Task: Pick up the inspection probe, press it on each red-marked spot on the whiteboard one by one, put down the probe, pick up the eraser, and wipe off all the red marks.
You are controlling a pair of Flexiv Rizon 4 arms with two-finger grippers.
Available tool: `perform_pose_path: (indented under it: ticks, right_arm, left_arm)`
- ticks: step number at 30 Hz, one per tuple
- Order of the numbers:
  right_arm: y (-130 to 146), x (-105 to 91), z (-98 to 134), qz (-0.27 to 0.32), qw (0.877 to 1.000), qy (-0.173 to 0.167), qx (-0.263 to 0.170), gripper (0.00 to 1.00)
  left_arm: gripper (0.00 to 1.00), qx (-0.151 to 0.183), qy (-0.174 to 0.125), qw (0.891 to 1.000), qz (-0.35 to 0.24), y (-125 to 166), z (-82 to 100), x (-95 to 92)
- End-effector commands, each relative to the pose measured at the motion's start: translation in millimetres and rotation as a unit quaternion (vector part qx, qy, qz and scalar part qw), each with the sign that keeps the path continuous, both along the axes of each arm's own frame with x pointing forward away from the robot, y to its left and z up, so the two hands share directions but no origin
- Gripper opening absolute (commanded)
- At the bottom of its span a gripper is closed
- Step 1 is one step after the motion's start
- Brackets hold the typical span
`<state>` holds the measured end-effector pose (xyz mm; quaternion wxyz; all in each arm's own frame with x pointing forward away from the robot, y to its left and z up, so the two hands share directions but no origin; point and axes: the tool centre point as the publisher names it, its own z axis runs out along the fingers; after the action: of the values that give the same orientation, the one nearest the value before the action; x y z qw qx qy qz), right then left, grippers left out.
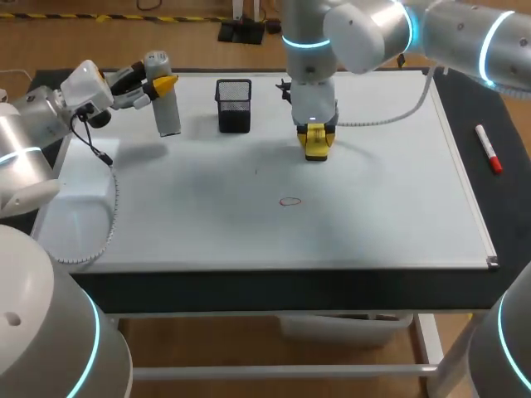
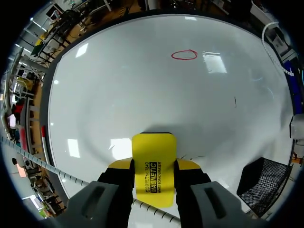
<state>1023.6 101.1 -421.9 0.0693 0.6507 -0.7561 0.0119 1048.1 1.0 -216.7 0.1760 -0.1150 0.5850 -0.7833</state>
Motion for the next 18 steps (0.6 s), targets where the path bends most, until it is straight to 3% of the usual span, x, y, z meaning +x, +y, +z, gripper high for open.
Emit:
perform_pose_path:
  ticks: [1, 18]
  right_arm:
    - [-7.7, -2.1, 10.9, 0.005, 1.000, -0.007, 0.000, 0.00]
    - [-72.8, 17.8, 37.8, -0.039, 0.999, -0.030, -0.005, 0.00]
  left_arm:
    - [0.00, 0.001, 0.000, 1.000, 0.001, -0.6, 1.7, -0.5]
    - [0.00, 0.001, 0.000, 1.000, 0.001, -0.6, 1.7, -0.5]
